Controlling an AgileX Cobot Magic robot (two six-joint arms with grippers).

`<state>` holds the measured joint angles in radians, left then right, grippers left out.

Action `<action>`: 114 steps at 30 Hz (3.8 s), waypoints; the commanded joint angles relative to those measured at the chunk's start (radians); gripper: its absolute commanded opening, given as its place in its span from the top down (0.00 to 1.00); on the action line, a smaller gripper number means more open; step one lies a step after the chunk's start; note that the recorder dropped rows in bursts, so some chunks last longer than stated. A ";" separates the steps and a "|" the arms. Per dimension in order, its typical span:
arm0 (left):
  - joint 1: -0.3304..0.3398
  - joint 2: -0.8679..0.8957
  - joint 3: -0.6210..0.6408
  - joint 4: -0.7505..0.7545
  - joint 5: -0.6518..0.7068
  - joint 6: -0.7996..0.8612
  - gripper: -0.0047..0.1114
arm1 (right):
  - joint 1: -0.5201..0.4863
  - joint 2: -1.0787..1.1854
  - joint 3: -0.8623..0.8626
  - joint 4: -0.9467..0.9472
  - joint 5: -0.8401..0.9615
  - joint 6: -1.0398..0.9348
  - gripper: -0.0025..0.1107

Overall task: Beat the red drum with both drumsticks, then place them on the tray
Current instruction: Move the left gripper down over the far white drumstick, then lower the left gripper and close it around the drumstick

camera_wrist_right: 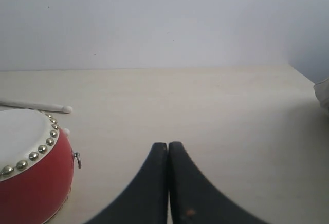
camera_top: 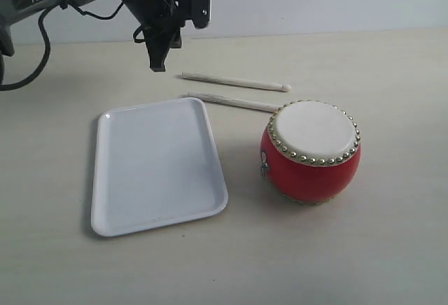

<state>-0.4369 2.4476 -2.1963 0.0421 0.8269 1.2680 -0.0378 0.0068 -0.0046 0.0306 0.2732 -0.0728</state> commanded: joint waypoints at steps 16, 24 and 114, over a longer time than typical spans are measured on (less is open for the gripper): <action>0.002 0.063 -0.005 -0.079 -0.084 0.081 0.88 | -0.008 -0.007 0.005 0.003 -0.008 -0.003 0.98; 0.002 0.084 -0.005 -0.132 -0.112 0.093 0.59 | -0.008 -0.007 0.005 0.003 -0.008 -0.003 0.98; 0.006 0.129 -0.005 -0.156 -0.122 0.204 0.96 | -0.008 -0.007 0.005 0.003 -0.008 -0.003 0.98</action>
<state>-0.4344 2.6100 -2.2068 -0.1078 0.6796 1.4962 -0.0378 0.0068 -0.0046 0.0306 0.2732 -0.0728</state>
